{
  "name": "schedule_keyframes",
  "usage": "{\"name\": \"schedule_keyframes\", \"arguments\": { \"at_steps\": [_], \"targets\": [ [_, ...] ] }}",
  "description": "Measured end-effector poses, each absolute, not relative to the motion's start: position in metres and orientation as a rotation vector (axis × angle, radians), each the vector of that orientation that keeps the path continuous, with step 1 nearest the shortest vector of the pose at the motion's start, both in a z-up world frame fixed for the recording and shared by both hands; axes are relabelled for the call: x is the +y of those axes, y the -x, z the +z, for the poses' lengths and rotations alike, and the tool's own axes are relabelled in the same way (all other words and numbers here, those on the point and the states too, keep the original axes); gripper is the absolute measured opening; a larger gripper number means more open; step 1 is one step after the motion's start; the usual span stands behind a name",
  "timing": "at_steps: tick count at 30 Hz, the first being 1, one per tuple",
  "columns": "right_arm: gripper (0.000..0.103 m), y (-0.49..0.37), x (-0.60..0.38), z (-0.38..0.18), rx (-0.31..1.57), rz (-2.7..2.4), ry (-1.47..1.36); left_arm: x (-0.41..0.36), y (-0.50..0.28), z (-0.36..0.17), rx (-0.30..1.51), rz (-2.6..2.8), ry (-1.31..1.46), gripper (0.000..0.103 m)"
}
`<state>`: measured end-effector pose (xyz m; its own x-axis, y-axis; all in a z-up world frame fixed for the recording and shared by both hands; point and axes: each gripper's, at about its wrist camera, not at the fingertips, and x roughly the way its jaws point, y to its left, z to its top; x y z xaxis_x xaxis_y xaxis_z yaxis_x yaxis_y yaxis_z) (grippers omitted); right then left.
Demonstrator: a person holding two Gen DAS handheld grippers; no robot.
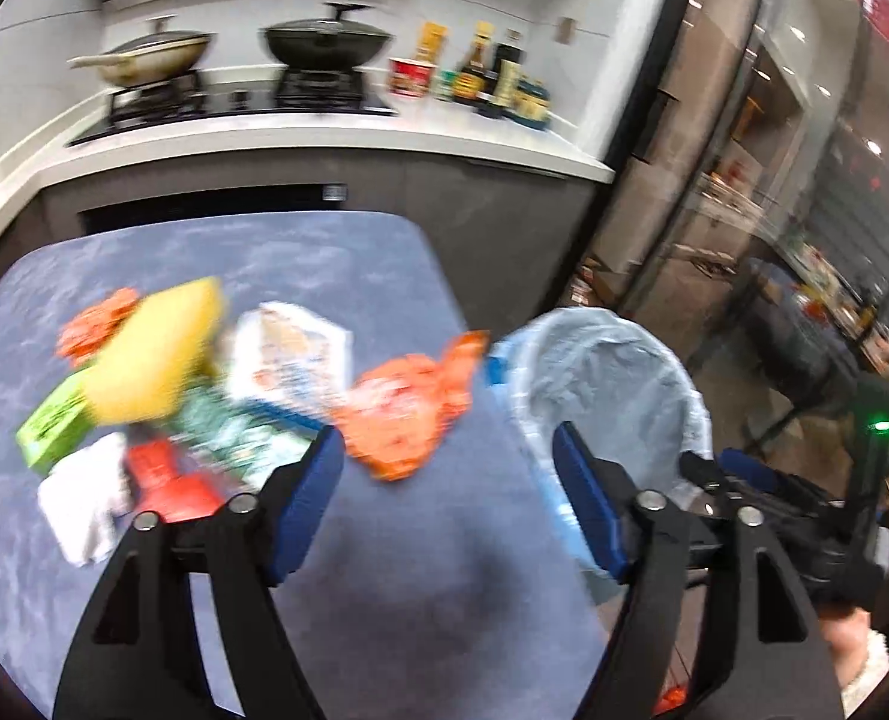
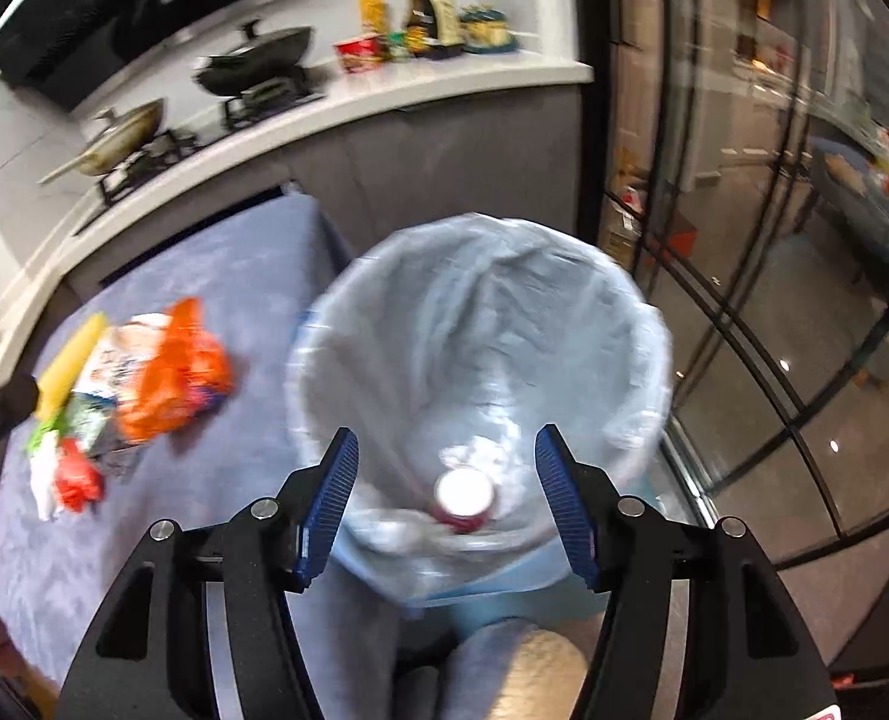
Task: Collect trash
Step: 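Grasp the white paper towel with the left tool while the right tool grasps the orange bag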
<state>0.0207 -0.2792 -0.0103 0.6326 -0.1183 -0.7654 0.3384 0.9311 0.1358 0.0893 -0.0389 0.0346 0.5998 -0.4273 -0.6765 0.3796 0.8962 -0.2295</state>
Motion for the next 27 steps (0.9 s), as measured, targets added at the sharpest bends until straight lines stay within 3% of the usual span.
{"name": "schedule_keyframes", "arguments": {
  "at_steps": [14, 27],
  "targets": [
    [0.060, -0.033, -0.177, -0.008, 0.851, -0.085, -0.226, 0.125, -0.091, -0.020, 0.891, -0.113, 0.156, 0.077],
    [0.060, -0.043, -0.133, -0.019, 0.894, -0.040, -0.183, 0.170, -0.131, -0.064, 0.956, -0.052, 0.223, 0.079]
  ]
}}
